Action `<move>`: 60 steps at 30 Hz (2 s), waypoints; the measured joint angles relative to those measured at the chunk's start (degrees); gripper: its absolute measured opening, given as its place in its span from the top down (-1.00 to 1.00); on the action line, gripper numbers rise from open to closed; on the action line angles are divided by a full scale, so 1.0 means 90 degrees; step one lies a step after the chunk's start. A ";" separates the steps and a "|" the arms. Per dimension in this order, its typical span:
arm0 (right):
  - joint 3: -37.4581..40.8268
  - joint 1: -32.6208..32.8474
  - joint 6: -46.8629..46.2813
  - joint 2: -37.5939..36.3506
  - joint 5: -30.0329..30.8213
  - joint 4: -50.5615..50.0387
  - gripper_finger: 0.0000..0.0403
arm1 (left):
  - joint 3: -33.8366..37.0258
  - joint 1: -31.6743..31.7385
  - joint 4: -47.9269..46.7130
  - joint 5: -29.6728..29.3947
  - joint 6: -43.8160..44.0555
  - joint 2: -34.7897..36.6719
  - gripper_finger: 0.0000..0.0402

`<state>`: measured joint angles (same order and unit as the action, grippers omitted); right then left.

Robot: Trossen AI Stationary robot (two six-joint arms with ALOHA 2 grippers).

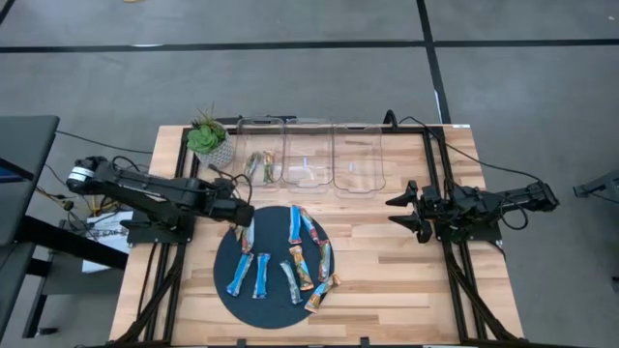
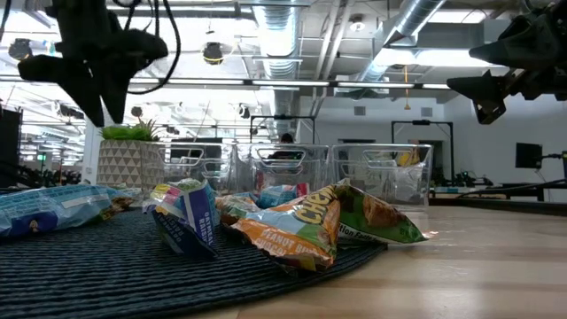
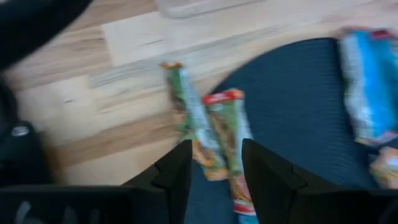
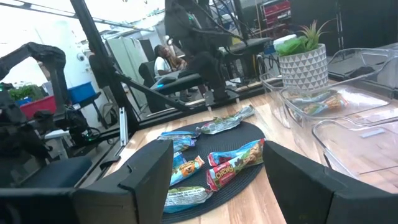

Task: Pick and place Granola Bars by type
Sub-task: Put the orange granola bar into the left transparent bin

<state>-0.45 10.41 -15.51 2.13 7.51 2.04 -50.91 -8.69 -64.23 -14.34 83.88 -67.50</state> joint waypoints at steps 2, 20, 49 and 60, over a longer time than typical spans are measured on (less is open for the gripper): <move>0.0000 -0.0001 -0.0001 0.0002 0.0002 0.0003 -0.21 | 0.0038 0.0104 -0.0110 0.0014 -0.0168 -0.0153 0.34; 0.0000 -0.0002 0.0000 0.0007 0.0002 -0.0002 -0.21 | 0.0821 0.0776 0.0971 0.0550 -0.0972 -0.0960 0.03; 0.0000 -0.0002 0.0000 0.0007 0.0002 0.0003 -0.21 | 0.2027 0.1144 0.2801 0.0564 -0.1003 -0.0955 -0.12; 0.0000 0.0000 -0.0001 0.0007 0.0002 0.0003 -0.21 | 0.2061 0.1144 0.2798 0.0560 -0.1323 -0.0955 0.27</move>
<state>-0.45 10.41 -15.52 2.20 7.53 2.07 -32.36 1.61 -39.05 -9.30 71.97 -76.09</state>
